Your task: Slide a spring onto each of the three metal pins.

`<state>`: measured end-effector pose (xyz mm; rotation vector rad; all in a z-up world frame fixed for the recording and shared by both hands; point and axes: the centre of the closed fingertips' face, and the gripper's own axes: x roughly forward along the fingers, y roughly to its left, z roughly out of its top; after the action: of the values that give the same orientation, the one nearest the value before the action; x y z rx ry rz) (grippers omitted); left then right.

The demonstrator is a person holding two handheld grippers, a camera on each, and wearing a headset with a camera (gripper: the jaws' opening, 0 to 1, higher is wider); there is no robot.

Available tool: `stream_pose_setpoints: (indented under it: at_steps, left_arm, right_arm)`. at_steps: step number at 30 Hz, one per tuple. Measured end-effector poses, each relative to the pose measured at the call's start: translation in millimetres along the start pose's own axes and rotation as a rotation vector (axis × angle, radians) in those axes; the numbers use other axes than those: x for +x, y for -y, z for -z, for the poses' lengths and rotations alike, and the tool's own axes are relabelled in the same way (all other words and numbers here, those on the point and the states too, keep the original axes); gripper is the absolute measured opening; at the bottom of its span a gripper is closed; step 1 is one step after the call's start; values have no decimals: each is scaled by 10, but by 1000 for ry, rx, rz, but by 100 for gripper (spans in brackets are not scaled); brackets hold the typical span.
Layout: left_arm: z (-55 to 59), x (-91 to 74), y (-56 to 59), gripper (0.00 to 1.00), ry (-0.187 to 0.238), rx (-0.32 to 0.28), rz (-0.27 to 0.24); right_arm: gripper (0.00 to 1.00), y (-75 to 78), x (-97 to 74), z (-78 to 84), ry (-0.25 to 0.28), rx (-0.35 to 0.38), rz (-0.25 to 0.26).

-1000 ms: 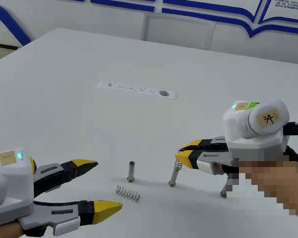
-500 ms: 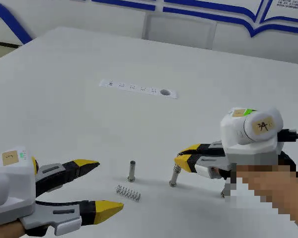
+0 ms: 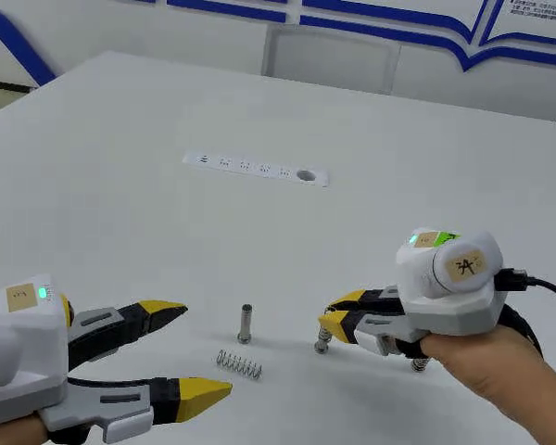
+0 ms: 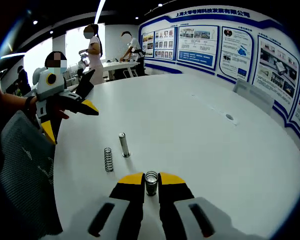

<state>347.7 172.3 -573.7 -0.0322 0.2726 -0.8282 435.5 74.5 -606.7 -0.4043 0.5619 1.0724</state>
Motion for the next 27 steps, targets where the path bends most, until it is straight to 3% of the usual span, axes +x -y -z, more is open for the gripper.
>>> stream_pose_setpoints:
  at_steps: [11, 27]
  left_arm:
    - [-11, 2, -1, 66, -2, 2, 0]
    - [18, 12, 9, 66, -3, -6, -6]
  right_arm:
    - [12, -11, 63, 129, -36, 4, -2]
    - [19, -29, 37, 112, -47, -16, 3]
